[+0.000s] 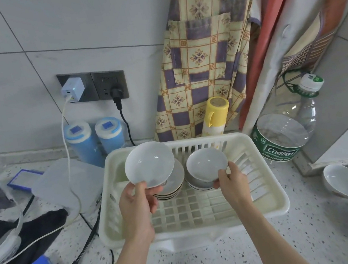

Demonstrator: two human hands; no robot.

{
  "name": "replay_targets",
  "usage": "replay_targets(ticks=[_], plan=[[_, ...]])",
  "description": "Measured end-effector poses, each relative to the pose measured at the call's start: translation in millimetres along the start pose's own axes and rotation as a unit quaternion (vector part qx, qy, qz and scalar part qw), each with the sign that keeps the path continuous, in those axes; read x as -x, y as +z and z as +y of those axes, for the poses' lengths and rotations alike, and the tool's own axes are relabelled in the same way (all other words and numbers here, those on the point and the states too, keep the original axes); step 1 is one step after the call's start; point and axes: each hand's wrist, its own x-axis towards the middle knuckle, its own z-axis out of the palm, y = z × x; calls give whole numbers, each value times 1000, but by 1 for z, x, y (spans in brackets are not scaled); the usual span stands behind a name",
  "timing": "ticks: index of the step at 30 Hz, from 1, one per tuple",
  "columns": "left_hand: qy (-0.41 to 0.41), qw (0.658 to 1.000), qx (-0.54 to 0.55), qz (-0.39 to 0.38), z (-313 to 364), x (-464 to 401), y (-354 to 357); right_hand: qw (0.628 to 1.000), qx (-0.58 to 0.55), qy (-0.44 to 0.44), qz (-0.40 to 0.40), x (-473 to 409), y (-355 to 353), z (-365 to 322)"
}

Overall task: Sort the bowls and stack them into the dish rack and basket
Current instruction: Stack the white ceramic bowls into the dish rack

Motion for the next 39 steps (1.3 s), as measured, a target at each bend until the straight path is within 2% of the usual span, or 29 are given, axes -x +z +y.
replay_targets(ticks=[6, 21, 26, 31, 37, 39], plan=[[-10, 1000, -6, -7, 0, 0, -1, 999, 39, 1, -26, -2, 6, 1], [-8, 998, -54, -43, -1, 2, -2, 998, 26, 35, -44, -5, 7, 5], [-6, 996, -72, -51, 0, 4, 0, 999, 15, 51, 7, -5, 4, 5], [-9, 993, -79, -85, 6, 8, 17, 990, -99, 9, 96, 3, -2, -1], [-29, 977, -139, -157, 5, 11, 66, 964, -252, -69, 42, 11, -7, -5], [-34, 972, -165, -164, -1, 11, 77, 961, -263, -82, 36, 11, -9, -4]])
